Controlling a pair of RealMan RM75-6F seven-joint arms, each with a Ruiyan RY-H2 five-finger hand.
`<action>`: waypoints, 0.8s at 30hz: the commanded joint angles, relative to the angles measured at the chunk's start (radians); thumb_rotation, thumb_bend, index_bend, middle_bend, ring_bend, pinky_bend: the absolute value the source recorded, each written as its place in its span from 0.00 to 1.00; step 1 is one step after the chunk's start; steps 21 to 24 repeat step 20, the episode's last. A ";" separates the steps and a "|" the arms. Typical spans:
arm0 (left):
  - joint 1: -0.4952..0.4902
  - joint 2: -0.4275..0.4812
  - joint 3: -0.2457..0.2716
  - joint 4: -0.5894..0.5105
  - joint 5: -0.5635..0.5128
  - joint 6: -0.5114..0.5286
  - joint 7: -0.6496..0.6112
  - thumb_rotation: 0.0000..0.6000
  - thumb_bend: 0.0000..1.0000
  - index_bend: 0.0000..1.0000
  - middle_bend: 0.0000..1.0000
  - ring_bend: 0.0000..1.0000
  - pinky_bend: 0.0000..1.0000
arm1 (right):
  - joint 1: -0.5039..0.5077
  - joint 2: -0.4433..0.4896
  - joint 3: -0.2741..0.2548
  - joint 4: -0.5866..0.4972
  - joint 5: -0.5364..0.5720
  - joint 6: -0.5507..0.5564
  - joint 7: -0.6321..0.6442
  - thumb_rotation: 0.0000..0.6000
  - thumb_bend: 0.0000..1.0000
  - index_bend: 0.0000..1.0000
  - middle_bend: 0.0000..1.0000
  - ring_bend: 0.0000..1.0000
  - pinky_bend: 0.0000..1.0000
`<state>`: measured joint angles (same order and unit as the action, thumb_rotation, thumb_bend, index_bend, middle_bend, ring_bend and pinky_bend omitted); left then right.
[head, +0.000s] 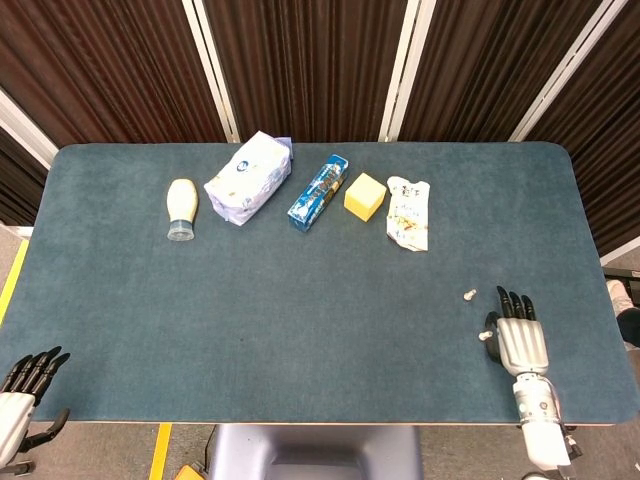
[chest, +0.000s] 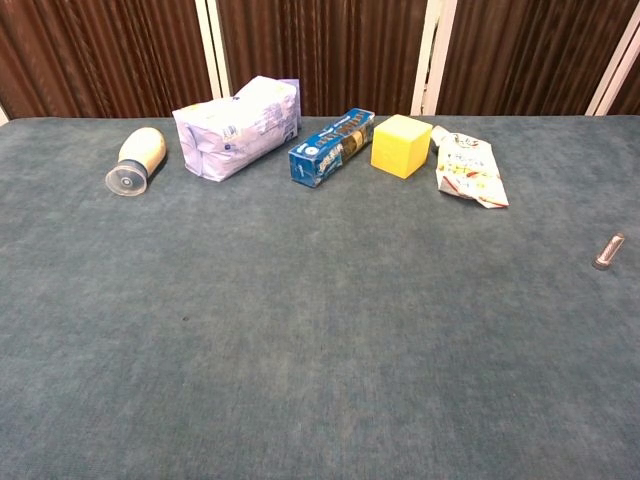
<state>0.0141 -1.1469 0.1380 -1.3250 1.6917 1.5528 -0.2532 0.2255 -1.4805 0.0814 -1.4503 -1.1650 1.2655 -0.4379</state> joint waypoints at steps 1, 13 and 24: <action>0.002 -0.004 -0.002 0.005 0.008 0.015 0.003 1.00 0.41 0.00 0.00 0.00 0.05 | -0.028 0.034 -0.022 -0.064 -0.040 0.052 0.002 1.00 0.46 0.48 0.11 0.00 0.00; 0.022 -0.051 -0.022 0.094 0.058 0.141 -0.036 1.00 0.41 0.00 0.00 0.00 0.03 | -0.210 0.235 -0.213 -0.243 -0.416 0.378 0.033 1.00 0.39 0.02 0.00 0.00 0.00; 0.028 -0.051 -0.016 0.093 0.063 0.148 -0.021 1.00 0.41 0.00 0.00 0.00 0.03 | -0.214 0.271 -0.203 -0.265 -0.406 0.338 0.064 1.00 0.39 0.02 0.00 0.00 0.00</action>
